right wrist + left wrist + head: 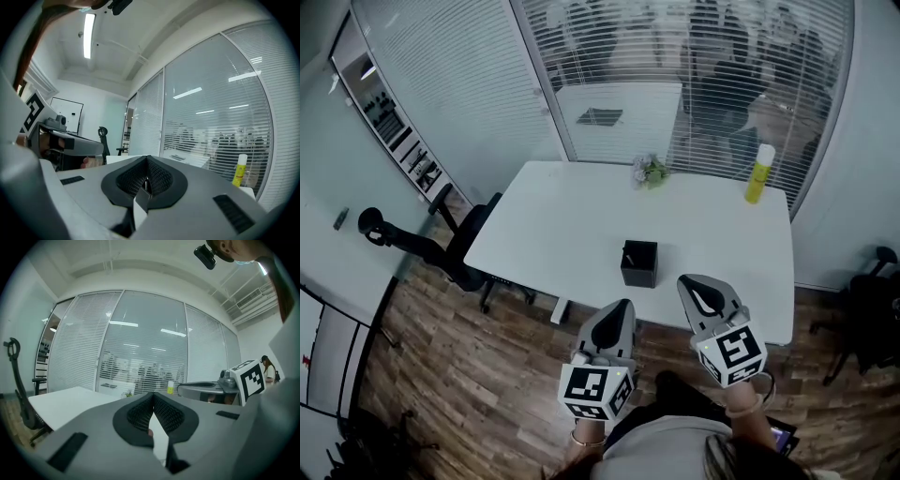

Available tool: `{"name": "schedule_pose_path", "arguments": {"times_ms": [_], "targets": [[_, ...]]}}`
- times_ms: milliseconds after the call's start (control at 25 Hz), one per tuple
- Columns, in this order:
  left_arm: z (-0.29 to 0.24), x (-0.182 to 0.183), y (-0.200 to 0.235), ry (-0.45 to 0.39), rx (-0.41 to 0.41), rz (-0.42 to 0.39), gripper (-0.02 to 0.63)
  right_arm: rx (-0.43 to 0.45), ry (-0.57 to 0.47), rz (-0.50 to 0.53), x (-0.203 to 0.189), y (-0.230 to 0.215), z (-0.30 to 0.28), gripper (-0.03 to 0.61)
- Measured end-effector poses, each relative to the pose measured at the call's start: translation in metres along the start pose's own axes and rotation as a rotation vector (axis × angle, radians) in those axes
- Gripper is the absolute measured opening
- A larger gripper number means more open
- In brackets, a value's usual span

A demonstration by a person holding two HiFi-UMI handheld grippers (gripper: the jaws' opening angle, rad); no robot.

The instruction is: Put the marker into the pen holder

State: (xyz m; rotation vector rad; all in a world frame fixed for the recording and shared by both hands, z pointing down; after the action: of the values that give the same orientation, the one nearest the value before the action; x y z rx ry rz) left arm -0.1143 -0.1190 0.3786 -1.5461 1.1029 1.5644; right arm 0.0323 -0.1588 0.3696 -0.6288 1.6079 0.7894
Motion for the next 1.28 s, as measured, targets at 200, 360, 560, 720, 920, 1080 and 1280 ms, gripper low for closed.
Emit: {"name": "schedule_pose_path", "arguments": {"times_ms": [200, 360, 560, 720, 920, 1080, 1280], "targets": [[0.003, 0.001, -0.005, -0.007, -0.002, -0.006, 0.018, 0.004, 0.001, -0.003, 0.001, 0.004, 0.006, 0.028], [0.005, 0.002, -0.007, -0.013, 0.002, -0.011, 0.018, 0.011, 0.000, -0.002, 0.002, 0.005, 0.008, 0.028], [0.001, 0.002, -0.006, -0.010, 0.005, -0.010, 0.018, 0.012, 0.004, -0.008, 0.000, 0.004, 0.007, 0.028], [-0.004, 0.001, -0.003, -0.011, 0.008, -0.004, 0.018, 0.016, 0.006, -0.002, -0.001, 0.002, 0.005, 0.028], [-0.012, -0.001, -0.004, 0.003, -0.005, -0.021, 0.018, 0.019, 0.007, -0.005, -0.001, -0.003, 0.001, 0.028], [-0.019, -0.001, -0.002, 0.002, -0.006, -0.032, 0.018, 0.019, 0.001, -0.001, 0.002, -0.007, -0.003, 0.028], [-0.020, 0.000, -0.001, -0.009, -0.005, -0.012, 0.018, 0.023, 0.006, 0.001, 0.001, -0.005, -0.004, 0.028]]}}
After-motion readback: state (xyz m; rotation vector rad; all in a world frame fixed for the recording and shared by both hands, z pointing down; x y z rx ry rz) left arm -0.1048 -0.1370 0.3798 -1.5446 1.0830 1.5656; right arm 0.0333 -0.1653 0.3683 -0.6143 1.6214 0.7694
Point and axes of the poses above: the fingertips, and each gripper's own axes: z backward along the fingers, y to its left, x out of its top, the point moved 5 cm from there along z, backward along the fingers, and after that the axes turned 1 degree about x, right-handed, at the moved point
